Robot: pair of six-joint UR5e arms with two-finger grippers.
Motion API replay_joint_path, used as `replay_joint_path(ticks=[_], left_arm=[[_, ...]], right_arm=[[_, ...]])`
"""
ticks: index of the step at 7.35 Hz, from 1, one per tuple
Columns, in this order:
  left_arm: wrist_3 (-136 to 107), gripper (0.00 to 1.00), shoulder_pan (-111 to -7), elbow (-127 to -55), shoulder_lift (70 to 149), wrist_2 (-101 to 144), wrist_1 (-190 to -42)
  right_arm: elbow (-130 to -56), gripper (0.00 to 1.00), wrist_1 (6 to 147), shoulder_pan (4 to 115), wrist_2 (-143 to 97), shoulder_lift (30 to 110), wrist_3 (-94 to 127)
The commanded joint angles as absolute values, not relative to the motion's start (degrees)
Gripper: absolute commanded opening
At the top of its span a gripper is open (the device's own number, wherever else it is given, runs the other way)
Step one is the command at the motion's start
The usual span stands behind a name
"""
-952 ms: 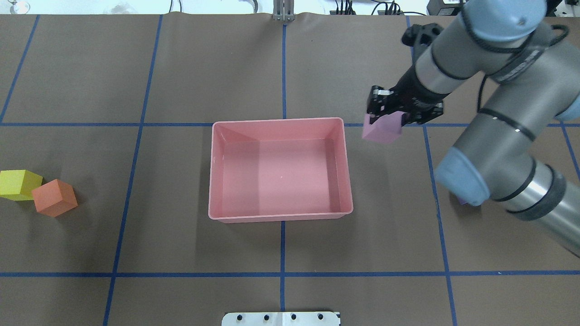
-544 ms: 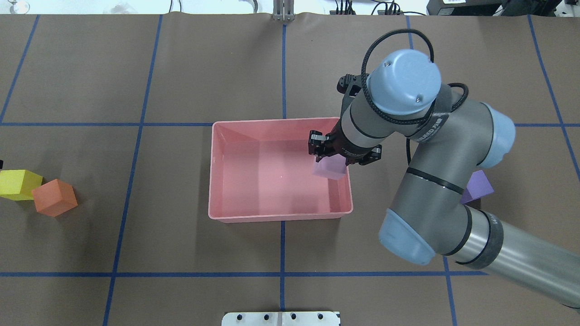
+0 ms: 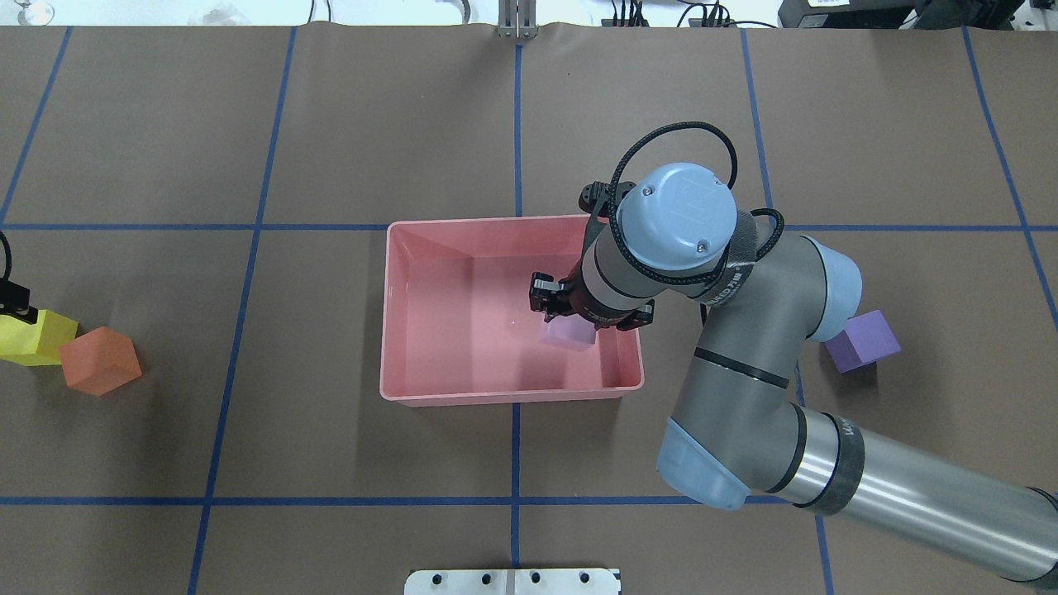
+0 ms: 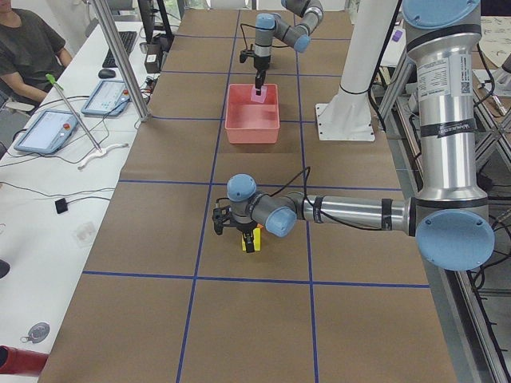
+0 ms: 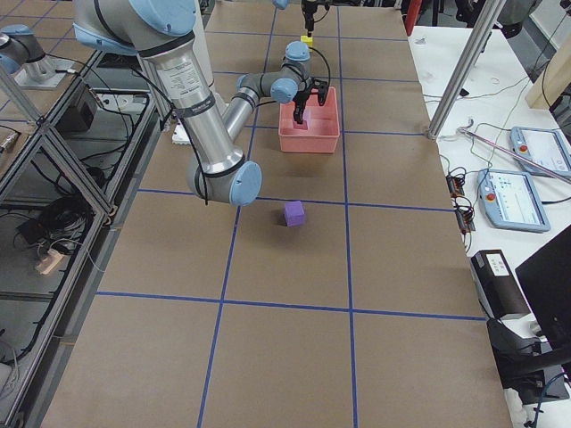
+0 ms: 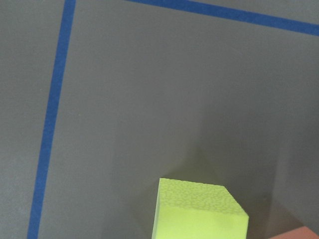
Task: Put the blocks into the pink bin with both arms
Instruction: 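Carry the light pink cube with the right gripper over the pink bin, then release the pink cube into the bin while left gripper grasps yellow cube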
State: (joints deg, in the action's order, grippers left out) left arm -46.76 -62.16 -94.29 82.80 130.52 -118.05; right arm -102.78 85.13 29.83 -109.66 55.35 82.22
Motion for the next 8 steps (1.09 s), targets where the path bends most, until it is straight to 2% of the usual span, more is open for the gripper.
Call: replay_joint_path(ticks=[1, 2, 3, 4, 5, 7, 8], left_arm=[[-49.47, 1.0, -59.51, -91.95, 85.07, 130.26, -119.0], [-49.48, 1.0, -59.15, -90.45, 85.51, 130.25, -120.4], [-49.48, 0.73, -58.89, -89.13, 85.52, 130.17, -122.41], [-49.66, 0.19, -58.89, -89.21, 85.52, 130.25, -122.78], [-49.83, 0.0, -58.89, -89.82, 85.6, 130.95, -122.78], [-50.97, 0.0, -60.11, -95.5, 86.39, 136.62, -118.86], [-54.63, 0.0, -64.99, -98.15, 92.49, 139.37, -111.69]], right_arm=[[-102.39, 0.2, 84.73, 29.71, -109.6, 55.37, 82.27], [-102.48, 0.99, 84.81, 29.71, -109.43, 55.46, 81.92], [-103.26, 1.0, 84.81, 29.71, -108.38, 55.37, 82.09], [-105.71, 1.0, 85.16, 30.23, -108.28, 55.72, 82.09], [-109.39, 1.0, 86.82, 34.24, -109.85, 56.77, 81.74], [-114.59, 1.0, 91.83, 41.18, -115.55, 60.71, 81.21], [-115.48, 1.0, 91.85, 43.57, -116.88, 64.3, 80.17]])
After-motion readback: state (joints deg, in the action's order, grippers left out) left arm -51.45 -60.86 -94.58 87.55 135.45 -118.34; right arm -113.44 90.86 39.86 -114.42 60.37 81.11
